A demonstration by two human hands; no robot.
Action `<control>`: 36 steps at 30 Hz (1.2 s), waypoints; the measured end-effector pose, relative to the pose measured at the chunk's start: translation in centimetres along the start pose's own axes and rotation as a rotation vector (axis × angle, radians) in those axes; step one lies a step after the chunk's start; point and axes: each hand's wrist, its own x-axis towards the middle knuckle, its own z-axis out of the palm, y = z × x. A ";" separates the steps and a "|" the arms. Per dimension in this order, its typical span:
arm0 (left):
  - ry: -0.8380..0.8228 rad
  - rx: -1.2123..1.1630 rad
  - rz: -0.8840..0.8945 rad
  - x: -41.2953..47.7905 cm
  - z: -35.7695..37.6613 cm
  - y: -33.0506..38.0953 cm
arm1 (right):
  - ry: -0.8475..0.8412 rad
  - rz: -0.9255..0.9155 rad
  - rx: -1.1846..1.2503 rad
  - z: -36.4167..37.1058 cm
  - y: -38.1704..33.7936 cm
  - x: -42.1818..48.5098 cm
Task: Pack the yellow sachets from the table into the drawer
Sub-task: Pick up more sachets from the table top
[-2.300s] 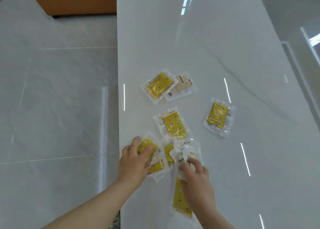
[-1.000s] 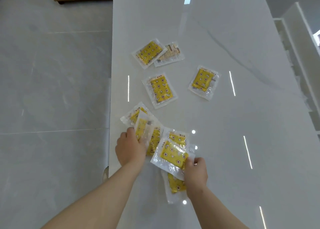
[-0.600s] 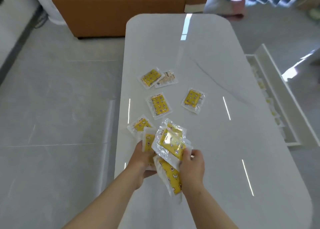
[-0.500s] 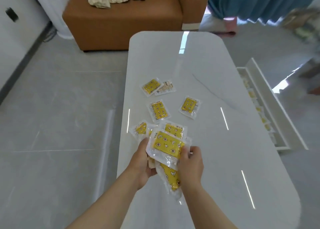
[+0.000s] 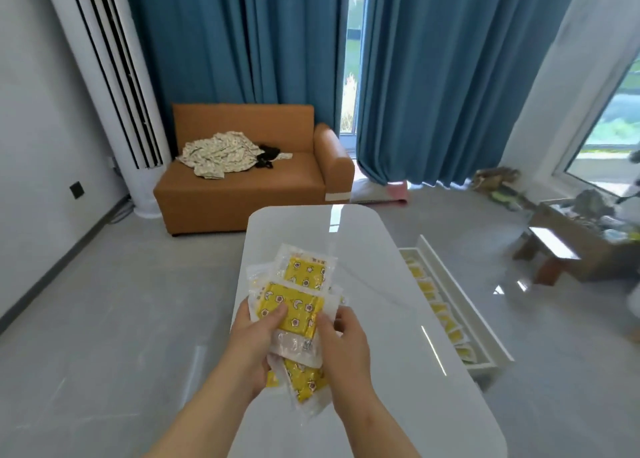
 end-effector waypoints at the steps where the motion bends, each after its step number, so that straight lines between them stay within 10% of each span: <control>1: -0.011 0.004 0.030 -0.4 1.7 0.6 | -0.013 0.002 0.048 -1.7 -1.2 0.2; 10: -0.091 -0.111 0.067 -5.0 23.9 -2.6 | -0.262 0.153 0.157 -25.1 -4.6 4.5; 24: -0.219 -0.260 0.017 -1.4 53.0 -10.4 | 0.291 -0.007 0.144 -53.7 -4.7 19.8; 36: -0.314 -0.204 -0.039 16.3 70.9 -7.2 | 0.597 -0.125 0.316 -60.7 -12.9 42.8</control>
